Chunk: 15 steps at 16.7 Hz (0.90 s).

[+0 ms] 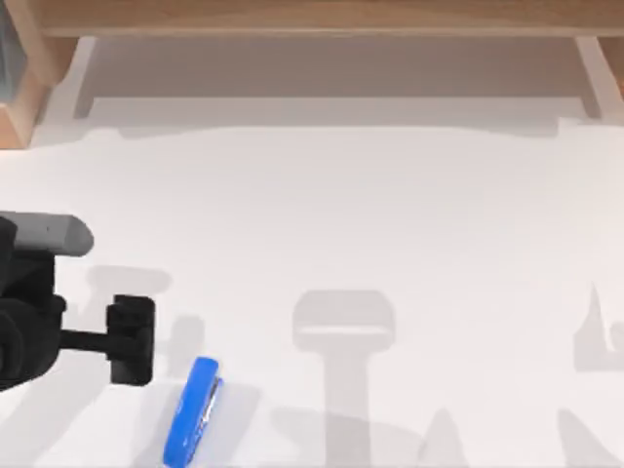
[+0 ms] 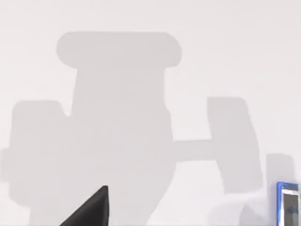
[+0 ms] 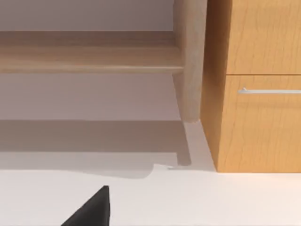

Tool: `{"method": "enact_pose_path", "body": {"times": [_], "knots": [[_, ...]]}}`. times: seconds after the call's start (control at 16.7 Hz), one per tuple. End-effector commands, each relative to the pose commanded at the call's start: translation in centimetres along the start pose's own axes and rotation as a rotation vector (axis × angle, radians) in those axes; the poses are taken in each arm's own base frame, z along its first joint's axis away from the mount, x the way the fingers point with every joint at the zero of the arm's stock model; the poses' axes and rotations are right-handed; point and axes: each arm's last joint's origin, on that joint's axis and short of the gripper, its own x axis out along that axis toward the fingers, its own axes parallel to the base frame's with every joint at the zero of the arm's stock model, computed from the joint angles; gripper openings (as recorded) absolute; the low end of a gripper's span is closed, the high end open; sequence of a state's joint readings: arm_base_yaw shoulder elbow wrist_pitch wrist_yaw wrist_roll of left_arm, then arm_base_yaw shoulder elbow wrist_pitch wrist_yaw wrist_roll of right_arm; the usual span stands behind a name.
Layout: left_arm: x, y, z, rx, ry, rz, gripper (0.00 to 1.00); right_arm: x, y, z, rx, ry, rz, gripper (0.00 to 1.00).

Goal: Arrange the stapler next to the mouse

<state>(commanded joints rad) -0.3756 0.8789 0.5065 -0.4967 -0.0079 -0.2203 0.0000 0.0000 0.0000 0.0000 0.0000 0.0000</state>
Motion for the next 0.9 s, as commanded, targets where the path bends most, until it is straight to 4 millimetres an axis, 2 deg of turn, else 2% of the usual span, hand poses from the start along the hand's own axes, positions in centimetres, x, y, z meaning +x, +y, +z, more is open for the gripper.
{"method": "enact_pose_path", "body": {"times": [0.24, 0.42, 0.66, 0.9], "knots": [[4.0, -3.4, 1.4, 0.047, 0.386, 0.034, 1.00, 0.0, 0.0, 0.0, 0.000, 0.000, 0.000, 1.00], [6.3, -5.9, 1.7, 0.087, 0.571, 0.075, 1.00, 0.0, 0.0, 0.0, 0.000, 0.000, 0.000, 1.00], [7.8, -8.2, 1.9, 0.119, 0.674, 0.103, 1.00, 0.0, 0.0, 0.0, 0.000, 0.000, 0.000, 1.00], [8.0, -8.4, 2.0, 0.122, 0.682, 0.105, 1.00, 0.0, 0.0, 0.0, 0.000, 0.000, 0.000, 1.00]]}}
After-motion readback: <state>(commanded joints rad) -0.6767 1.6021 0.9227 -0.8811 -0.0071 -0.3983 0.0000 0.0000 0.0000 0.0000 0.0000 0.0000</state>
